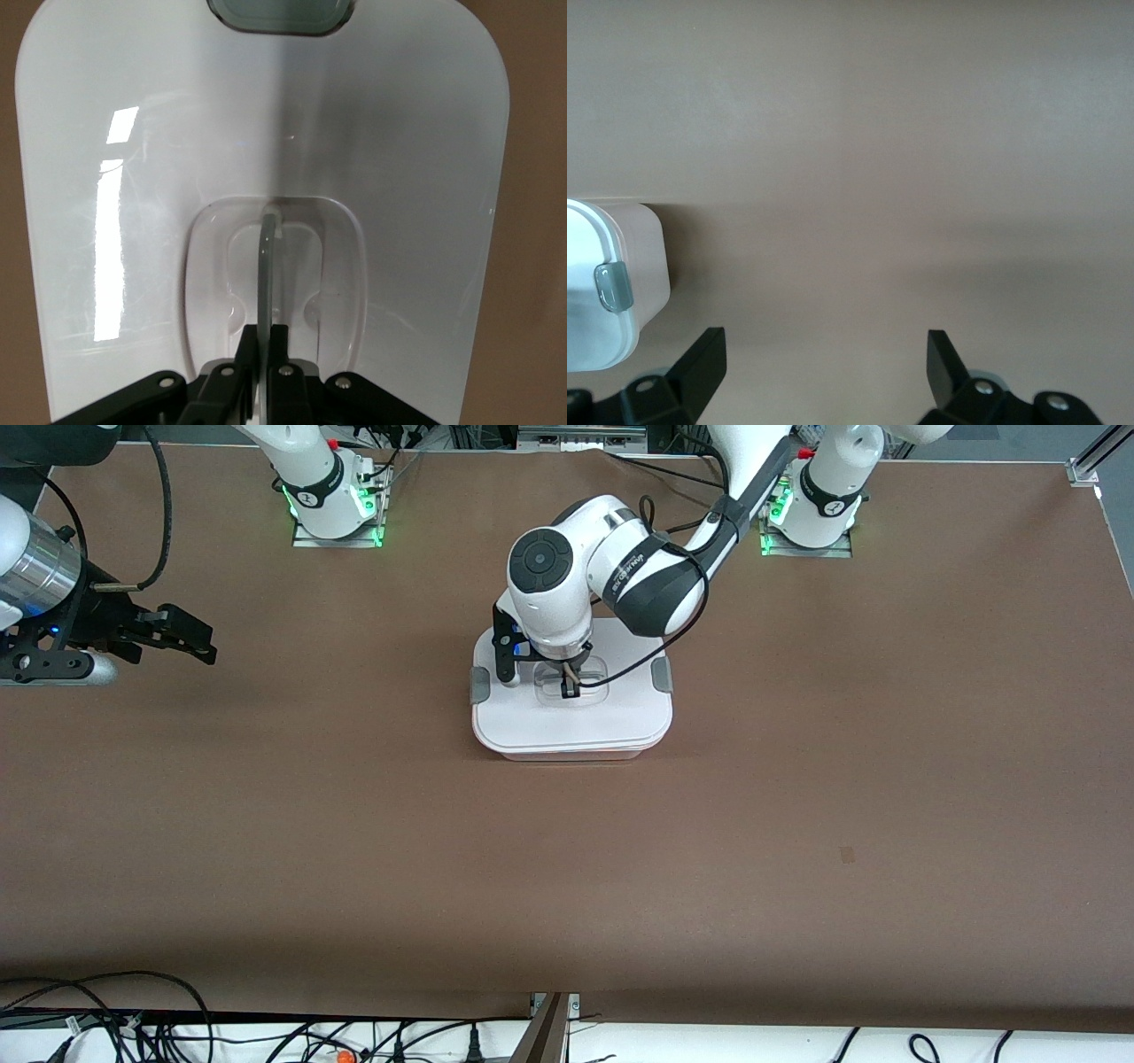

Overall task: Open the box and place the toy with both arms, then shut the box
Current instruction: 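Lower the white lid onto the tub with the left gripper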

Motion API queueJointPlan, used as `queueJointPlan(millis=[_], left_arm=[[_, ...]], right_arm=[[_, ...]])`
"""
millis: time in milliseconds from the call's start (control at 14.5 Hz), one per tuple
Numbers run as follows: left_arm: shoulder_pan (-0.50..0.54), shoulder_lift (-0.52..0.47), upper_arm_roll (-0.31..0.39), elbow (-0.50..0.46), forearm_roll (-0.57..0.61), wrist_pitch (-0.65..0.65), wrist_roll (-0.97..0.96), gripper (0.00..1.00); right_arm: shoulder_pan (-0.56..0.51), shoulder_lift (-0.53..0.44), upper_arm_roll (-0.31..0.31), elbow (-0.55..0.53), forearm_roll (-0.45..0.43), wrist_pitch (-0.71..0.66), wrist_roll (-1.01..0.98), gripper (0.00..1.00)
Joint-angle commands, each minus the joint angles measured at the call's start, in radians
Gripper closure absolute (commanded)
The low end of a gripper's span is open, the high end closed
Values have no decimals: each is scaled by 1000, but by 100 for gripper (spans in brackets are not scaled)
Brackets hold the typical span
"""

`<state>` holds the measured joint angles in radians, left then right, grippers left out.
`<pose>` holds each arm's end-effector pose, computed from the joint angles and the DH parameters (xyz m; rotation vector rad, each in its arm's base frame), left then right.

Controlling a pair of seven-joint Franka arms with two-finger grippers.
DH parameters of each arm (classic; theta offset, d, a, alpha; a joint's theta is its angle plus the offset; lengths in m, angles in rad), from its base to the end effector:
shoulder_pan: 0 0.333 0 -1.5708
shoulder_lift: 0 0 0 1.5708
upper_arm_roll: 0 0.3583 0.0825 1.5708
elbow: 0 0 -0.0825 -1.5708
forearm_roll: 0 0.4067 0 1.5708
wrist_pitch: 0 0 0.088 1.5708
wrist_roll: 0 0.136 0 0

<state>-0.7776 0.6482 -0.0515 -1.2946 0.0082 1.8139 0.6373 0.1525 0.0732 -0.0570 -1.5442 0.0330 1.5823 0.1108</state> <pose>0.5208 -0.5545 0.3521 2.3271 -2.0835 -0.2030 0.5984 0.0630 0.6089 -3.1159 0.0252 0.0588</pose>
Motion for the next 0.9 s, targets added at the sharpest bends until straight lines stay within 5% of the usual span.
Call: queueJointPlan(millis=[0, 552, 621, 690, 828], left_arm=[[-12, 22, 6, 3, 64, 22, 10, 100], [-31, 22, 4, 1, 84, 21, 13, 100], [-31, 22, 4, 1, 84, 19, 15, 77], [-29, 21, 4, 4, 72, 16, -2, 1], [-23, 13, 5, 14, 65, 13, -4, 0]], right_arm=[[-11, 5, 11, 18, 10, -13, 13, 0], [-11, 5, 11, 18, 10, -13, 13, 0], [-11, 5, 11, 18, 10, -13, 13, 0], [-11, 5, 11, 18, 8, -13, 13, 0], [-11, 5, 11, 18, 10, -11, 13, 0]])
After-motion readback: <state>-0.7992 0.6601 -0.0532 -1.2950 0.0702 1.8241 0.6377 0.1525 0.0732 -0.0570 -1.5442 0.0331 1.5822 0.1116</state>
